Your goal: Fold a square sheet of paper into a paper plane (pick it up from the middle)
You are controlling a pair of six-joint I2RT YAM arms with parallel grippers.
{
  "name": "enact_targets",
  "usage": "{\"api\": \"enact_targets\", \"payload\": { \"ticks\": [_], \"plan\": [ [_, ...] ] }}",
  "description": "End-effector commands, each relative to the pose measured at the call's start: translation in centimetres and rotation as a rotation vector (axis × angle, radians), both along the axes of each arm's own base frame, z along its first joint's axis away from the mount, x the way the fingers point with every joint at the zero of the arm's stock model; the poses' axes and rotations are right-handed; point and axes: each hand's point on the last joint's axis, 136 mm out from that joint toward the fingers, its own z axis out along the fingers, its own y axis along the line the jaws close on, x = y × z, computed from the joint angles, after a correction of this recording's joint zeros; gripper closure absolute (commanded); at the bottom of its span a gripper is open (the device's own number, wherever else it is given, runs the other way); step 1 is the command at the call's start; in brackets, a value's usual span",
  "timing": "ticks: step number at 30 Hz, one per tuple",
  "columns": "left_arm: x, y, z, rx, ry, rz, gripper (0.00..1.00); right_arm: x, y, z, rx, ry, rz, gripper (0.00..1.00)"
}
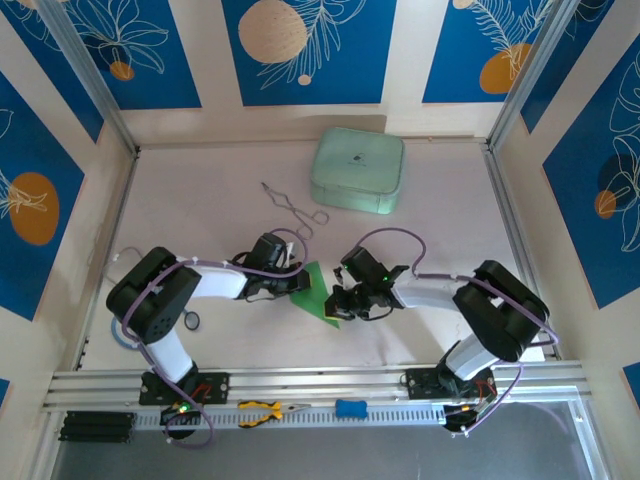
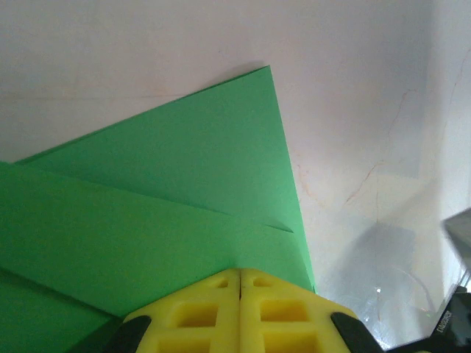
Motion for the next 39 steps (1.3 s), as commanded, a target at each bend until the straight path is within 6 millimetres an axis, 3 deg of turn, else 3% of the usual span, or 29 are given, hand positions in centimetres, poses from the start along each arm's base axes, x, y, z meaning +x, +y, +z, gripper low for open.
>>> {"api": "enact_targets", "payload": {
  "ticks": [1, 6, 12, 16, 28, 39],
  "plan": [
    [-1.3, 1.8, -2.9, 0.092, 0.077, -0.002, 1.0, -2.0, -1.7, -1.5, -0.068, 0.087, -0.05, 0.93],
    [-1.5, 1.5, -3.3, 0.072, 0.092, -0.009, 1.0, -2.7, -4.4, -0.9, -0.11, 0.098, -0.119, 0.93],
    [-1.6, 1.4, -3.4, 0.068, 0.098, -0.025, 1.0, -2.2, -5.5, 2.0, -0.096, 0.003, -0.154, 0.92],
    [-1.8, 1.5, -3.6, 0.06, 0.099, -0.025, 1.0, -1.8, -6.5, 2.6, -0.097, -0.017, -0.183, 0.92],
    [-1.9, 1.4, -4.3, 0.033, 0.118, -0.014, 1.0, 0.4, -5.7, 3.2, -0.053, -0.057, -0.224, 0.91],
    [-2.0, 1.5, -4.9, 0.032, 0.139, -0.004, 1.0, -0.1, -4.8, 2.5, -0.004, -0.005, -0.215, 0.88]
  ]
}}
